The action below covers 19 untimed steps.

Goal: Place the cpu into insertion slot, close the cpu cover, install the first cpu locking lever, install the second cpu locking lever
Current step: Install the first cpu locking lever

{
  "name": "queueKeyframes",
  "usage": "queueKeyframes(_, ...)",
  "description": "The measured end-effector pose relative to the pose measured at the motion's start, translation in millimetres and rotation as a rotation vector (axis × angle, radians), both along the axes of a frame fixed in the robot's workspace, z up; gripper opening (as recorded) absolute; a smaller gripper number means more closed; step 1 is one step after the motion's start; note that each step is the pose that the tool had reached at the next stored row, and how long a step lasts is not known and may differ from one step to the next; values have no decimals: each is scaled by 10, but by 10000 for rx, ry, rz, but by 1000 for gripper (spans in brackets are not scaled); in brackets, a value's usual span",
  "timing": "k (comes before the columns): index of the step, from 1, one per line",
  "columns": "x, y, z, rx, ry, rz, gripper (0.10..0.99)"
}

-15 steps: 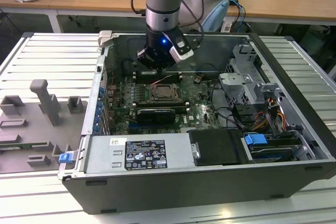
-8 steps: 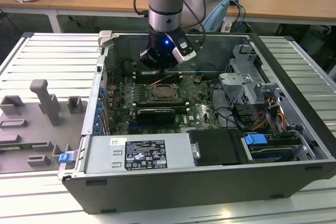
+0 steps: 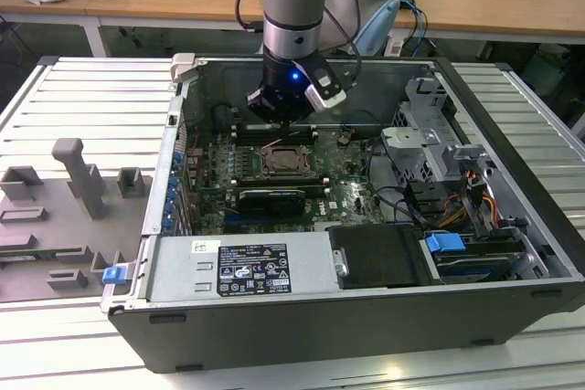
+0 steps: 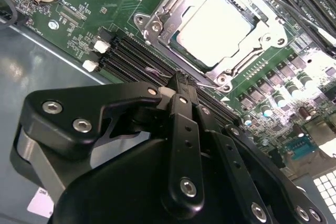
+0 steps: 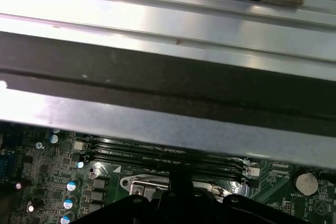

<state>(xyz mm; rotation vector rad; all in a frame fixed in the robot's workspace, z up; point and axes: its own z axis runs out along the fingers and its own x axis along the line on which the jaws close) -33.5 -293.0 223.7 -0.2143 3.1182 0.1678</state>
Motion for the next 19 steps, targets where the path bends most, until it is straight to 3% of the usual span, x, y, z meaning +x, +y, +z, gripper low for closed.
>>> queueKeyframes(10, 1, -1, -6, 39, 1, -11, 106)
queueKeyframes(19, 8, -3, -2, 263, -3, -12, 106)
